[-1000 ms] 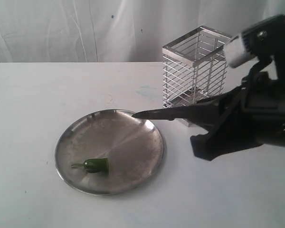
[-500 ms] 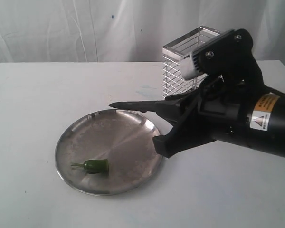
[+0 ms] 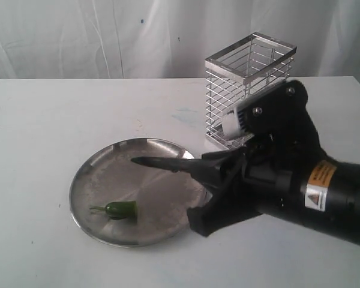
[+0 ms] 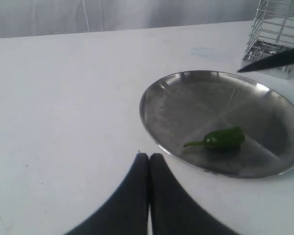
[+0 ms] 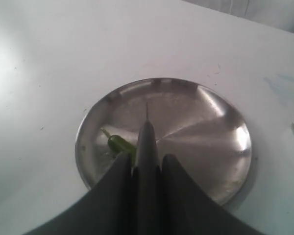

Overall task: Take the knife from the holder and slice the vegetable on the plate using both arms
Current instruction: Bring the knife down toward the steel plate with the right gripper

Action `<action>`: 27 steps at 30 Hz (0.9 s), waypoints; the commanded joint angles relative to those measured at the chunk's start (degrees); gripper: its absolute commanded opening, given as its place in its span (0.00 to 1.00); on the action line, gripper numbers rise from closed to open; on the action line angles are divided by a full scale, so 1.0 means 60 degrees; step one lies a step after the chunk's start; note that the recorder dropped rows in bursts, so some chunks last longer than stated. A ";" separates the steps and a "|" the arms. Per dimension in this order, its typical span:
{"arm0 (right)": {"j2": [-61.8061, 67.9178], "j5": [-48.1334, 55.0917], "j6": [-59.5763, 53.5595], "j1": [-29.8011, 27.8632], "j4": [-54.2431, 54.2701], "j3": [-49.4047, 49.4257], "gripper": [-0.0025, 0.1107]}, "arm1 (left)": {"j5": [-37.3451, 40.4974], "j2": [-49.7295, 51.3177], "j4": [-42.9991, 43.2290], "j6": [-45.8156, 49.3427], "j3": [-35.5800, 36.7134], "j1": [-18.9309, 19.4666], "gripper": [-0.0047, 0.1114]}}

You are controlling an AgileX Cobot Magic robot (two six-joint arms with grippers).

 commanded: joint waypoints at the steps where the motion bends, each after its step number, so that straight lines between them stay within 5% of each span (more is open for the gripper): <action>1: -0.0018 -0.1649 0.0407 0.0463 0.0249 0.0914 0.02 | -0.0157 -0.0038 -0.0215 -0.0335 0.0048 0.0011 0.04; 8: -0.0018 -0.4355 0.0134 0.1456 0.1826 0.2618 0.02 | -0.1304 -0.0038 -0.1238 -0.2210 0.0048 0.0011 0.04; 15: 0.0193 -0.5779 -0.1987 0.2207 0.3598 0.3302 0.02 | -0.1084 -0.0038 -0.1238 -0.4213 0.0048 -0.0026 0.04; 27: 0.1022 -0.6558 -0.2350 0.2534 0.3727 0.3260 0.02 | 0.1181 0.1006 -0.1078 -0.1316 -0.2183 -0.2120 0.04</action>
